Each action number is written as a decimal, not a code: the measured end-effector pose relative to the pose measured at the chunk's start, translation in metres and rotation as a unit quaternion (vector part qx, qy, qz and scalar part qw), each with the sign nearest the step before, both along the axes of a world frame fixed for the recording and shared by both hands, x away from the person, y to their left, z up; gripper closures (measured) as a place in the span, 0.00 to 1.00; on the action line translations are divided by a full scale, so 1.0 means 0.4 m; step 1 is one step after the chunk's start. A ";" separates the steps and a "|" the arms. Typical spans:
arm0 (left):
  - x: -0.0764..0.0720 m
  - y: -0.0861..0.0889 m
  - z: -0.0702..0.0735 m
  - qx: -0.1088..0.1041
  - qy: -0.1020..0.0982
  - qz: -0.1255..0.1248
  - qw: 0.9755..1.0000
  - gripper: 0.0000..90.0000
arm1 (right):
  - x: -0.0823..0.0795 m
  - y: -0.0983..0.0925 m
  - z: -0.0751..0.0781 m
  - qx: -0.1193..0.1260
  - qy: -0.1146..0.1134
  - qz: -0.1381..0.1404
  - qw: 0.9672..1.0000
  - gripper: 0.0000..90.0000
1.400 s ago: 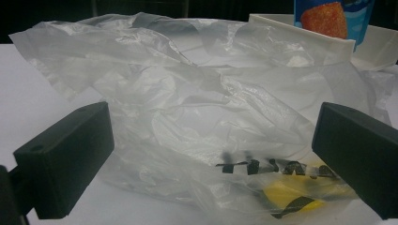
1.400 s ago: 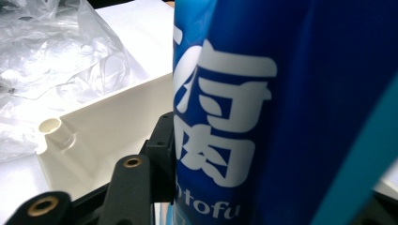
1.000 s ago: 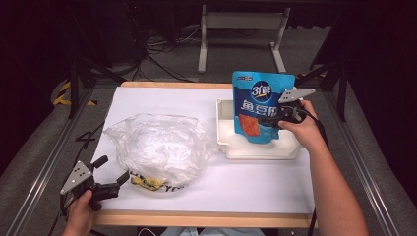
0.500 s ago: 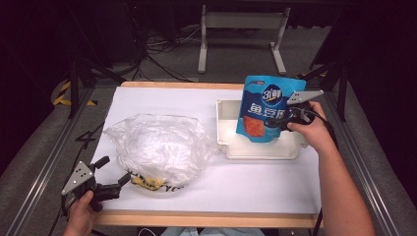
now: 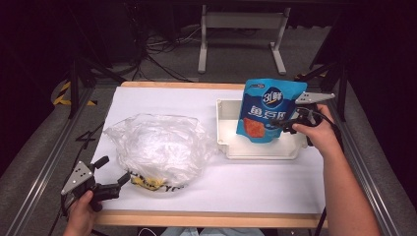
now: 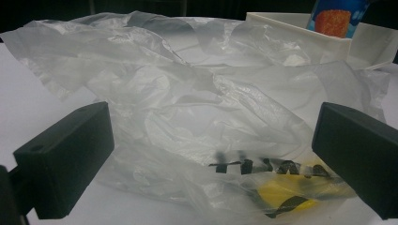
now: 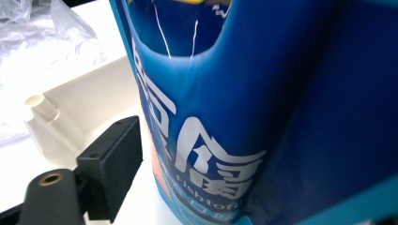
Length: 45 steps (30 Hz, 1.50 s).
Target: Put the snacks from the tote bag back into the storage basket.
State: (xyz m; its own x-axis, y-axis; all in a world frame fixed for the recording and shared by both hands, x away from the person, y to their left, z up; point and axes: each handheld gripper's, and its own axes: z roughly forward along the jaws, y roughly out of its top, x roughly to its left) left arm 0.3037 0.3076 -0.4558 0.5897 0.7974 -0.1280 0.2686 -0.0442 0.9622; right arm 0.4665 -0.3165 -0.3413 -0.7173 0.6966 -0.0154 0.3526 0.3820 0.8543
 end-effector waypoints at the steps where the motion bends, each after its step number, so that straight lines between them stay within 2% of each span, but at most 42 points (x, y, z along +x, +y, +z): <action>1: 0.000 0.000 0.001 0.002 0.002 -0.001 1.000 0.00 | -0.004 -0.001 0.003 0.002 -0.002 -0.003 1.000 0.18; 5: 0.000 -0.001 0.000 0.002 0.002 -0.001 1.000 0.00 | -0.015 -0.007 0.008 0.001 -0.002 -0.010 1.000 0.17; 10: 0.001 -0.003 0.000 0.001 0.001 -0.002 1.000 0.00 | -0.041 -0.029 0.028 0.005 -0.022 -0.026 0.999 0.15; 13: 0.002 -0.004 -0.002 0.002 0.000 -0.001 1.000 0.00 | -0.063 -0.033 0.042 -0.009 -0.033 -0.034 0.999 0.15; 18: 0.004 -0.005 -0.002 0.004 0.002 -0.001 1.000 0.00 | -0.109 -0.041 0.072 -0.005 -0.042 -0.052 0.998 0.14; 24: 0.004 -0.007 -0.001 0.004 0.004 -0.005 1.000 0.00 | -0.154 -0.050 0.093 -0.006 -0.050 -0.055 0.997 0.13; 25: 0.004 -0.007 -0.001 0.004 0.004 -0.006 1.000 0.00 | -0.168 -0.051 0.101 -0.004 -0.057 -0.056 0.997 0.13; 28: 0.004 -0.008 0.000 0.003 0.004 -0.006 1.000 0.00 | -0.197 -0.048 0.116 0.008 -0.058 -0.047 0.997 0.12; 31: 0.005 -0.011 0.000 0.001 -0.001 -0.005 1.000 0.00 | -0.221 -0.036 0.123 0.000 -0.058 -0.033 0.998 0.10; 35: 0.006 -0.012 0.000 0.005 0.001 -0.007 1.000 0.00 | -0.257 -0.007 0.130 0.014 -0.062 -0.010 0.998 0.10; 39: 0.006 -0.011 0.002 0.005 0.000 -0.009 1.000 0.00 | -0.285 0.023 0.133 0.025 -0.056 0.010 0.998 0.10; 43: 0.006 -0.013 0.001 0.007 -0.002 -0.016 1.000 0.00 | -0.307 0.048 0.129 0.030 -0.032 0.032 0.999 0.12; 45: 0.006 -0.014 0.002 0.008 -0.004 -0.017 1.000 0.00 | -0.317 0.059 0.124 0.034 -0.028 0.043 0.998 0.13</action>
State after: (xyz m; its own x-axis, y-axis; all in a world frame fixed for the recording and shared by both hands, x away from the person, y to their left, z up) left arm 0.3060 0.3019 -0.4551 0.6180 0.7783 -0.1106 0.2597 -0.0694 0.9632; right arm 0.3396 -0.2930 -0.2917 -0.7740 0.6331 -0.0124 0.2711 0.3490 0.8971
